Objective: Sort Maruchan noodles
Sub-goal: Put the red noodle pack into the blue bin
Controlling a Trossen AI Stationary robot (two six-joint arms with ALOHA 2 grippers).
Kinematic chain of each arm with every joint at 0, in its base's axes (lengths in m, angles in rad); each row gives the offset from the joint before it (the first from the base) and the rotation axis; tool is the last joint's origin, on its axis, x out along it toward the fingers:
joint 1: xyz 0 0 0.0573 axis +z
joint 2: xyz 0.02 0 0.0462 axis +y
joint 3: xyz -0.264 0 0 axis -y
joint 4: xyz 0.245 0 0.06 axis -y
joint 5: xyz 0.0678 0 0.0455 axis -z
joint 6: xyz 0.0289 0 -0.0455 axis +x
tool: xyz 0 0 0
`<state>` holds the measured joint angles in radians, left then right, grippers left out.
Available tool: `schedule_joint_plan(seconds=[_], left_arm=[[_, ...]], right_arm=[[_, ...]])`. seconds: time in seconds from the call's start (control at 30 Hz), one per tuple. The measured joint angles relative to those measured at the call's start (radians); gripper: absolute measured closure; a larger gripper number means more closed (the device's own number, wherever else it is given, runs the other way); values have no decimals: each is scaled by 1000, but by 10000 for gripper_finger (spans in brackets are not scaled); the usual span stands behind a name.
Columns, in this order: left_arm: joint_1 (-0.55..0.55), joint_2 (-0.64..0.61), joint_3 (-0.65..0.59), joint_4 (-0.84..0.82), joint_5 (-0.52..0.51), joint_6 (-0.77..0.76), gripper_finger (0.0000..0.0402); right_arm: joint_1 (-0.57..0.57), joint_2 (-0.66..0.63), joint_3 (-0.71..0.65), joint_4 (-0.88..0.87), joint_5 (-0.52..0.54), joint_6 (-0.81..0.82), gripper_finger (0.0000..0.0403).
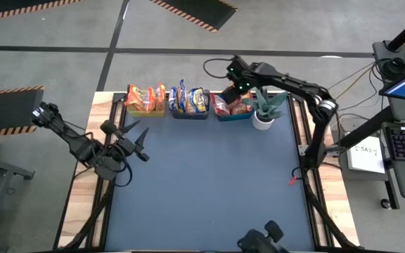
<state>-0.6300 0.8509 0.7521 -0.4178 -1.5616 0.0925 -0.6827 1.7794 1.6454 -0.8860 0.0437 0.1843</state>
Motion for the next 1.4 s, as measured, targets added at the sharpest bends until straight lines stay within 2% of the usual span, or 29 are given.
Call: schedule_joint_plan(seconds=[0.17,0.37,0.57,0.73,0.87,1.2,1.4], left_arm=[[0,0,-1,-2,0,0,233],[0,0,-1,-2,0,0,233],[0,0,-3,-2,0,-1,233],[0,0,-7,-3,0,-2,233],[0,0,-9,-3,0,-3,233],[0,0,-9,-3,0,-4,233],[0,0,-9,-3,0,-4,233]], right_arm=[[1,102,108,-129,2,-2,291],[1,175,209,-183,11,6,254],[1,212,334,-305,124,1,223],[1,199,391,-337,167,-2,218],[1,186,397,-340,167,-3,245],[2,219,286,-299,181,-46,378],[3,220,205,-269,179,-55,393]])
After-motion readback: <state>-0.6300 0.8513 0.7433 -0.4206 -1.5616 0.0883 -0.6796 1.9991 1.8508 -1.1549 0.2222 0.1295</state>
